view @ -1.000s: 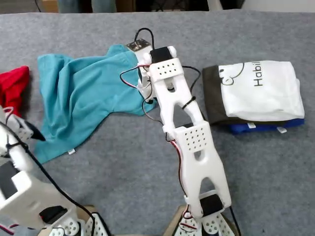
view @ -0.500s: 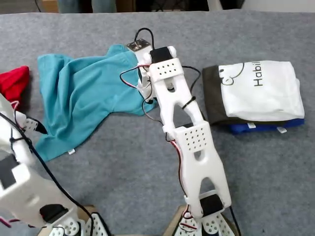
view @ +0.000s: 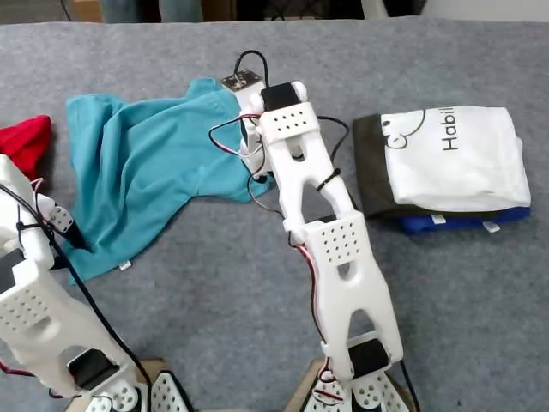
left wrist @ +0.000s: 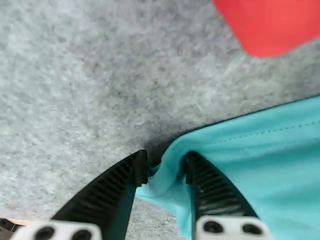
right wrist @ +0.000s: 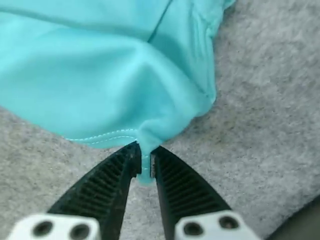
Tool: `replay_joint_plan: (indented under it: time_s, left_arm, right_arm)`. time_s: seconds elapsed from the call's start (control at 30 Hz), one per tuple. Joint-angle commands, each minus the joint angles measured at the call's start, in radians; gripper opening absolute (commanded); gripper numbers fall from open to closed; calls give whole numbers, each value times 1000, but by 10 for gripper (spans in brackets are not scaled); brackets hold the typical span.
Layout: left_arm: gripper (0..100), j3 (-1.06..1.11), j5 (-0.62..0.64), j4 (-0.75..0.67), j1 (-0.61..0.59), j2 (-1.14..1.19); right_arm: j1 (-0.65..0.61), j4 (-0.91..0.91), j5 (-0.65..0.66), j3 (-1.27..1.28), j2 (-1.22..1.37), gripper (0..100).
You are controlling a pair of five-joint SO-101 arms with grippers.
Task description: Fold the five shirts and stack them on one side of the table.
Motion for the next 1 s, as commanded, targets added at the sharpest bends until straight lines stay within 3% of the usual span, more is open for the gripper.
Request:
replay_joint_plan:
  time_s: [0.0, 0.1, 0.23, 0.4, 0.77, 0.97]
  left_arm:
    - [130, 1, 9, -8, -7, 3]
    - [120, -8, 6, 20, -5, 3]
    - [24, -8, -12, 23, 28, 3]
    - [29, -41, -78, 66, 73, -12]
    - [29, -555, -373, 287, 76, -259]
    - [29, -737, -425, 322, 44, -393]
  right_arm:
    - [11, 6, -9, -10, -8, 14]
    - [11, 6, -9, -10, -8, 14]
    - [12, 6, -9, -10, -12, 14]
    - [14, 6, -11, -48, -18, 14]
    - [37, 5, -192, -570, -203, 14]
    - [94, -58, -305, -579, -432, 14]
